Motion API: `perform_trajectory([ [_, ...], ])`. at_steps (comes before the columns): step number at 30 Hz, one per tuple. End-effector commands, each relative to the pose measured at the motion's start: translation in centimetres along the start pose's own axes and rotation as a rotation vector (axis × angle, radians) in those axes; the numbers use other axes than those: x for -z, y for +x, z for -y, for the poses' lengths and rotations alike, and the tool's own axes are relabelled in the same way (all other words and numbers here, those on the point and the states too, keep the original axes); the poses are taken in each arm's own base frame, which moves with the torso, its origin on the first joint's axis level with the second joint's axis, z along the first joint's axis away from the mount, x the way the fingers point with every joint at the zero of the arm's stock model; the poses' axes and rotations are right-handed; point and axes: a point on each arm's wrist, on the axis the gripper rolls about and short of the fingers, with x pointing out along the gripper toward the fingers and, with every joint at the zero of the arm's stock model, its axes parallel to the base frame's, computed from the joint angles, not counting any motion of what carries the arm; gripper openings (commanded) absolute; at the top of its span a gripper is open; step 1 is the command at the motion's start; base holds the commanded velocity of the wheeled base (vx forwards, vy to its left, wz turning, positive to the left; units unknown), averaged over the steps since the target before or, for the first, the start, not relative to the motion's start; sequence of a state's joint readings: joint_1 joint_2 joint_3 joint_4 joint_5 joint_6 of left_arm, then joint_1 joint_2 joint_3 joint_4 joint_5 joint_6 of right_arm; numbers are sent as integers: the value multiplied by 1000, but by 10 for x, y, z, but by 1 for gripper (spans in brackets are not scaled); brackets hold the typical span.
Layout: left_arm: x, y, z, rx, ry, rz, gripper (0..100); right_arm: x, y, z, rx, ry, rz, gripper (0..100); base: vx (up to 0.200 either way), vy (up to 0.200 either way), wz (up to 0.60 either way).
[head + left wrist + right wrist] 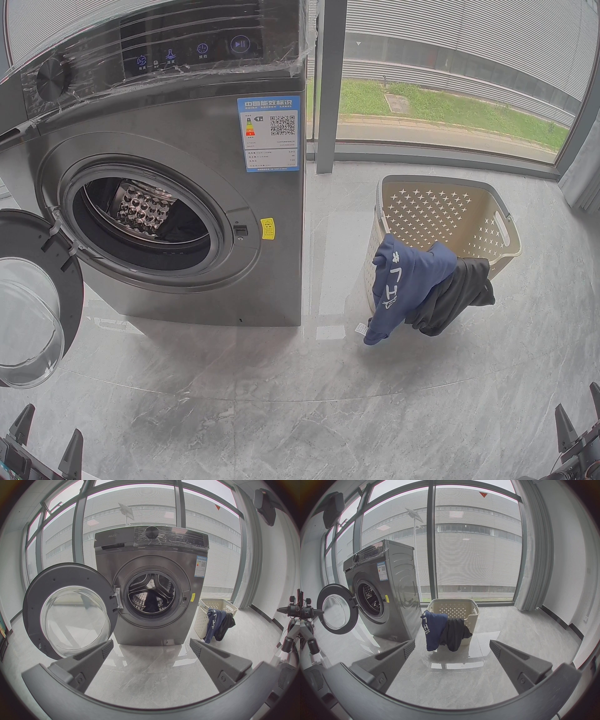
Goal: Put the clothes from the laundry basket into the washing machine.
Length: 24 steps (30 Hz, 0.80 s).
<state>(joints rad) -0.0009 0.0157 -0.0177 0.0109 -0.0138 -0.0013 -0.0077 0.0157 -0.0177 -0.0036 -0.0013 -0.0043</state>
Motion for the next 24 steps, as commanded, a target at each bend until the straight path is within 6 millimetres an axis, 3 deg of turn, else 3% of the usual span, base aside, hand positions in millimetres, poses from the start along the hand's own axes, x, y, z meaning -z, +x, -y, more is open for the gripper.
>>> perform_trajectory([
  [1,4,0,0,-1,-2,-6,100,5,0,0,0,0,-1,100,0,-200,0],
  [8,4,0,0,1,0,-6,100,5,0,0,0,0,-1,100,0,-200,0],
  [24,4,0,0,-4,-13,-5,100,5,0,0,0,0,-2,100,0,0,0],
])
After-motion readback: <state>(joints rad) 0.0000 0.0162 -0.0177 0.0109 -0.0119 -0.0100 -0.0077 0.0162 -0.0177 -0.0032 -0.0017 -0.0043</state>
